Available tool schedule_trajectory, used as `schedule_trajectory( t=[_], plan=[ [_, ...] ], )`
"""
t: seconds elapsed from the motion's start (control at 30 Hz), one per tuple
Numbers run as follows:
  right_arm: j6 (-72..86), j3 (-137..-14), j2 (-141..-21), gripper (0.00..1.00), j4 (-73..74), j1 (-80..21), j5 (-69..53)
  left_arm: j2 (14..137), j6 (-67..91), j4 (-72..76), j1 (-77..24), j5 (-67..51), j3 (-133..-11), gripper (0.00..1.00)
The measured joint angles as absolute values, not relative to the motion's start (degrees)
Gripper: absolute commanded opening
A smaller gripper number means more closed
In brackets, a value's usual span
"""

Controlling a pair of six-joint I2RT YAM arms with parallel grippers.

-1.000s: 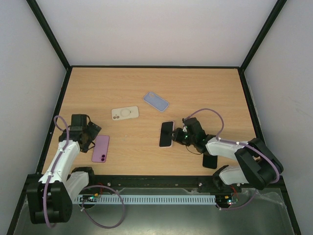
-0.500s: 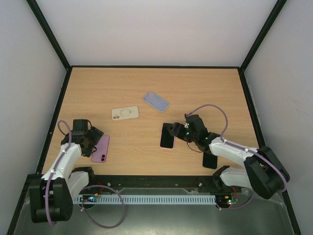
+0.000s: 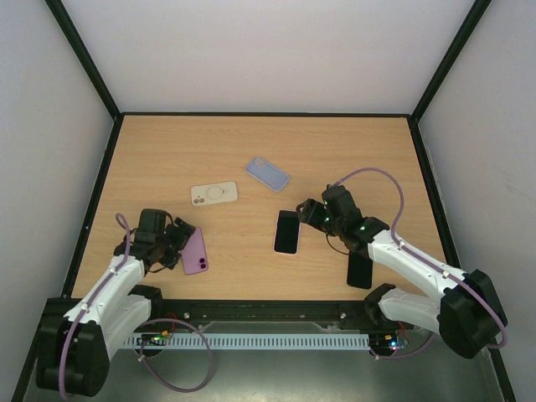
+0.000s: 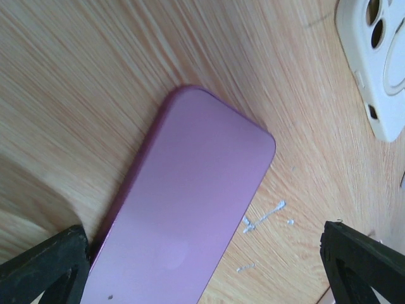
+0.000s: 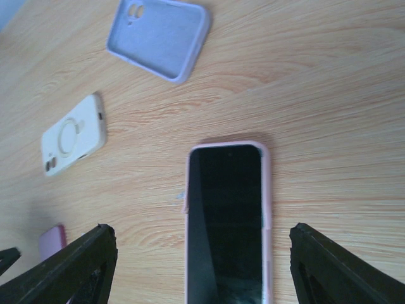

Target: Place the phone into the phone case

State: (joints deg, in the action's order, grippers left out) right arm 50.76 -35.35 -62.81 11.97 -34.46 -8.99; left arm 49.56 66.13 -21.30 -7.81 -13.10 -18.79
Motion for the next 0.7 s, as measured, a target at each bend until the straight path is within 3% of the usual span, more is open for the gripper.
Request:
schedule_trajectory(
  t=[0.43, 0.7],
  plan=[
    [47.59, -41.36, -71.13, 0.67, 23.83, -33.82, 7.62, 49.04, 66.94, -24.4, -13.23, -9.98, -23.4, 0.99],
    [49.25, -44.73, -77.78, 0.8, 27.27, -26.35, 9.52, 49.34, 62.87, -28.56, -13.26, -5.56, -26.96, 0.99]
  ],
)
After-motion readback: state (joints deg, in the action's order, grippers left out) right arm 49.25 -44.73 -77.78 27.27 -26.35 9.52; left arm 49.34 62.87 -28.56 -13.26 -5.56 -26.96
